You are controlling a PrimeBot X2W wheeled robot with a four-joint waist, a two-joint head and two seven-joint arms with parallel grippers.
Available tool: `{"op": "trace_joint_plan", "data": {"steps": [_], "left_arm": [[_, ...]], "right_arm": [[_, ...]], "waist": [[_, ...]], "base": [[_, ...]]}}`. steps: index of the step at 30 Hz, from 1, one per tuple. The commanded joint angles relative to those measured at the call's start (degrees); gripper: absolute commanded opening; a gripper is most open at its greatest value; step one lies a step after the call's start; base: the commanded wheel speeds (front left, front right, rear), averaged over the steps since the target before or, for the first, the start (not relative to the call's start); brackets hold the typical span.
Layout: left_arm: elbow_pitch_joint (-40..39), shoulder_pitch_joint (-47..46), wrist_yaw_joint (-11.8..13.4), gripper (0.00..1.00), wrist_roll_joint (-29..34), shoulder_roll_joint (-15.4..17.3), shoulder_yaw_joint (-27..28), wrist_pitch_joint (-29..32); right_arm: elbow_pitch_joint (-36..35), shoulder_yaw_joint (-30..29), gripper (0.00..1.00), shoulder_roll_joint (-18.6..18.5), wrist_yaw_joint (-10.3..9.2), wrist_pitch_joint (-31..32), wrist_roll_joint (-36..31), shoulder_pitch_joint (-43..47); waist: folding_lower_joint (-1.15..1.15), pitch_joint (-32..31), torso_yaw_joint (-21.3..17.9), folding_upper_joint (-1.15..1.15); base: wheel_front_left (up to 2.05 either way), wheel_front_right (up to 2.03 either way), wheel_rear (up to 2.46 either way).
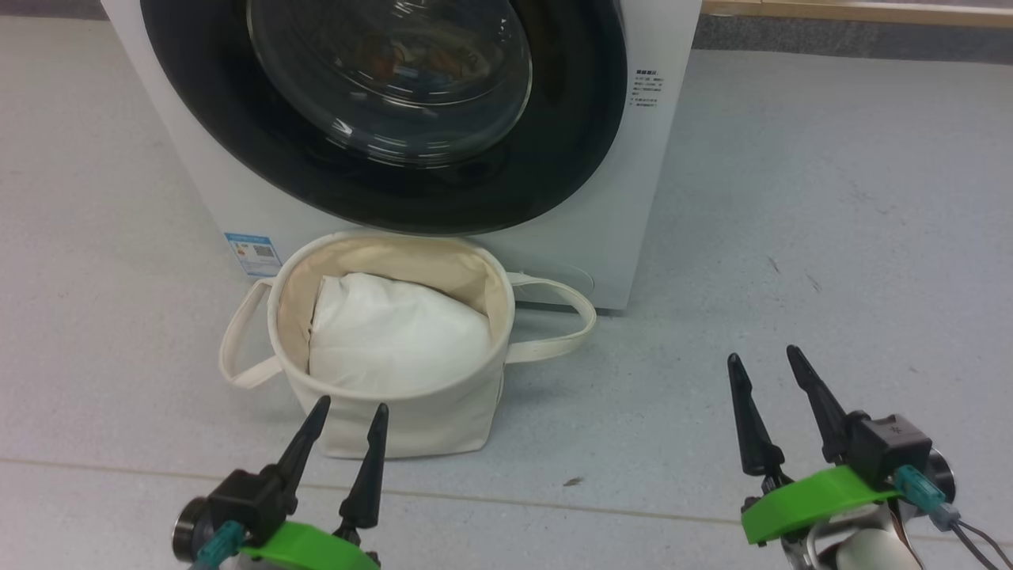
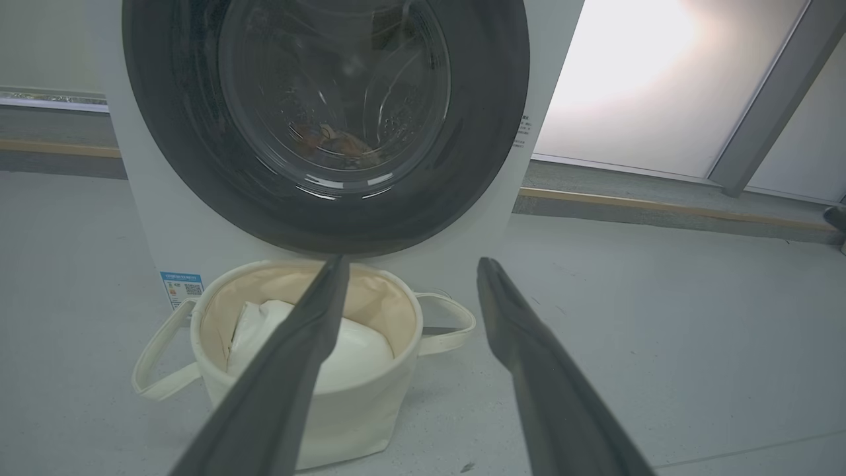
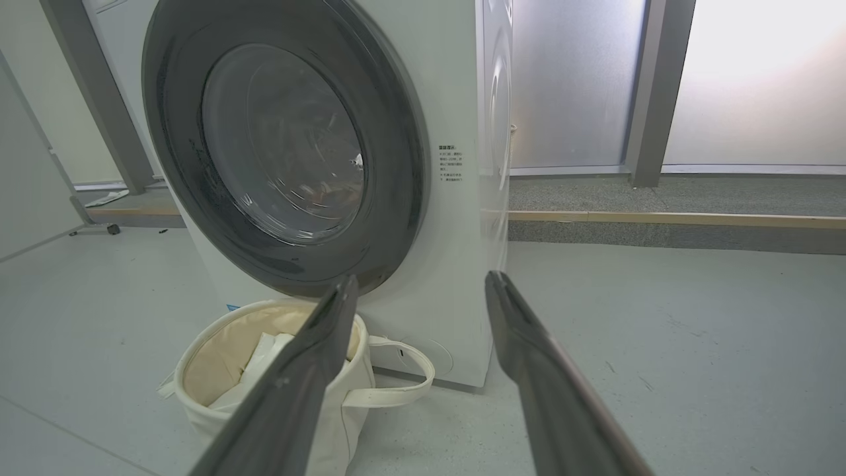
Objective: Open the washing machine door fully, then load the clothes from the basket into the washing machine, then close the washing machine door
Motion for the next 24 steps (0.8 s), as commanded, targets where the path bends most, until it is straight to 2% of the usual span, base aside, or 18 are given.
{"op": "trace_joint_plan", "data": {"steps": [1,24], "left_arm": [[-2.2,-0.9,0.1,1.0,-0.4,0.7,2.0,-0.3],[-1.6,-0.8,-0.1,1.0,-0.4,0.7,1.9,-0.3]], "right_arm": [[-1.7,1.3,1.0,0.1,-0.02,0.1,0.1,-1.3],[-1.2,-1.0,1.0,0.1,-0.02,0.1,1.0,-1.4]], "waist": [[0.0,-0.1,0.0,0.0],[0.0,-0.3,-0.6,0.0]], "base": [[0.0,0.0,0.0],[0.0,0.0,0.0]]}}
